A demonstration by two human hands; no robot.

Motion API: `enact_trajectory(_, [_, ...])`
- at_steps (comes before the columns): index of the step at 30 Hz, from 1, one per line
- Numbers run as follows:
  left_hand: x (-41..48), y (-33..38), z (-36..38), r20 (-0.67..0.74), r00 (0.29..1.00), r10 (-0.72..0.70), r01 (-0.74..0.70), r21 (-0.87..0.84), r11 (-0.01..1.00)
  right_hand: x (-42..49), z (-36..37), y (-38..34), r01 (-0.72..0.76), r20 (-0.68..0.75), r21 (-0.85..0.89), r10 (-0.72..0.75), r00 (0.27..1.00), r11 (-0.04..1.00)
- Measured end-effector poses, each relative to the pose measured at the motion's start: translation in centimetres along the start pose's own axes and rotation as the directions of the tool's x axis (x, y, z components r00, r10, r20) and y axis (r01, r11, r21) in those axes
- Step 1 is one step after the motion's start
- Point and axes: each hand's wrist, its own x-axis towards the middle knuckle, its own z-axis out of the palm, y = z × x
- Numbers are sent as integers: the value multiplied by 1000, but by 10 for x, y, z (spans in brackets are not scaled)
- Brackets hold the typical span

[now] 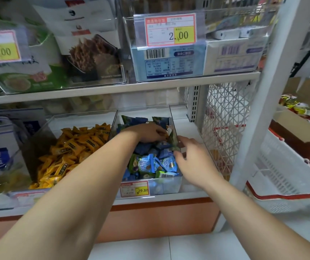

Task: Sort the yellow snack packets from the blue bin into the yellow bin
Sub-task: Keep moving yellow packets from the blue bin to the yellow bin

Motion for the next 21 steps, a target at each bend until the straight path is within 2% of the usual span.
enact_trajectory(4, [8,4,-2,178,983,-50,47,23,999,3,2,1,-6,-11,-6,6,1000,1000])
enact_trajectory(6, [8,1,-2,174,984,-31,26,33,999,3,2,2,-1,1,-5,1,1000,1000])
enact_trajectory(9, [7,-5,2,49,997,56,-53,-53,997,3,1,5,-3,21,8,2,1000,1000])
enact_trajectory(13, [-4,-17,4,-224,971,87,-135,-210,968,4,-2,6,-1,38,6,1,999,1000])
enact_trajectory(16, [-13,-18,-3,-404,914,50,-174,-276,945,3,-4,5,-7,34,3,7,999,1000])
enact_trajectory(21, [-29,-9,-15,-548,827,-122,-203,-494,846,4,-4,1,-49,30,3,49,998,999])
